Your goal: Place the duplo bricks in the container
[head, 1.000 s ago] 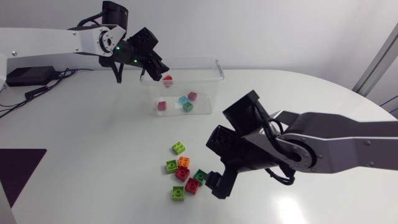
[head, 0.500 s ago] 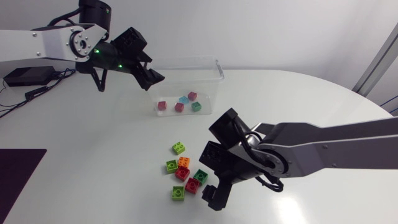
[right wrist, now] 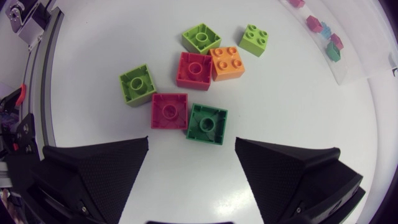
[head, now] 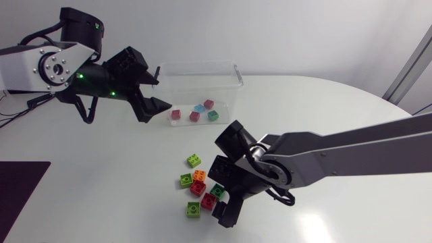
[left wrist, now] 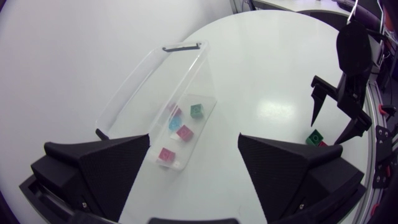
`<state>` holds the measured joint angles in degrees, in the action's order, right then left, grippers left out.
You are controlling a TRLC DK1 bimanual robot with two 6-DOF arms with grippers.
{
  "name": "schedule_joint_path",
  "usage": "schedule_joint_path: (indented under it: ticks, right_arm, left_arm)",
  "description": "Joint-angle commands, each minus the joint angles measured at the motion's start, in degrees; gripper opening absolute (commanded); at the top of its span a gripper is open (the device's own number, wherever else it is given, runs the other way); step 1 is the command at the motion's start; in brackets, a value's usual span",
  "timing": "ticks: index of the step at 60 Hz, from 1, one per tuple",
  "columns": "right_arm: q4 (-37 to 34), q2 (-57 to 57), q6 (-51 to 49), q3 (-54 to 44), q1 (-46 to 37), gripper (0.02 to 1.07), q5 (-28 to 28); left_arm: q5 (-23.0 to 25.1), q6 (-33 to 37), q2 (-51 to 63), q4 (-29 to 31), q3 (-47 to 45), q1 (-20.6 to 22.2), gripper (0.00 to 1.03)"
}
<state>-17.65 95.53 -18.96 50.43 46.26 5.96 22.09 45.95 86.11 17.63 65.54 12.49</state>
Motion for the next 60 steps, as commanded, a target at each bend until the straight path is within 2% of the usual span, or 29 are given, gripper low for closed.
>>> schedule_joint_path:
  ticks: [1, 16, 60]
  right_arm:
    - [-0.6, 1.9, -0.6, 1.9, 0.5, 1.03, -0.2]
    - [-2.3, 4.4, -2.0, 5.1, -0.5, 1.03, -0.6]
    - [-2.2, 6.7, -3.5, 4.6, -4.8, 1.03, -1.4]
  left_arm:
    - [0.5, 1.9, -1.6, 0.3, -2.5, 0.3, 0.99]
    - [0.7, 3.0, -4.0, 0.3, -5.1, -0.1, 0.99]
    - [0.8, 3.9, -5.7, 0.0, -6.9, -1.1, 0.99]
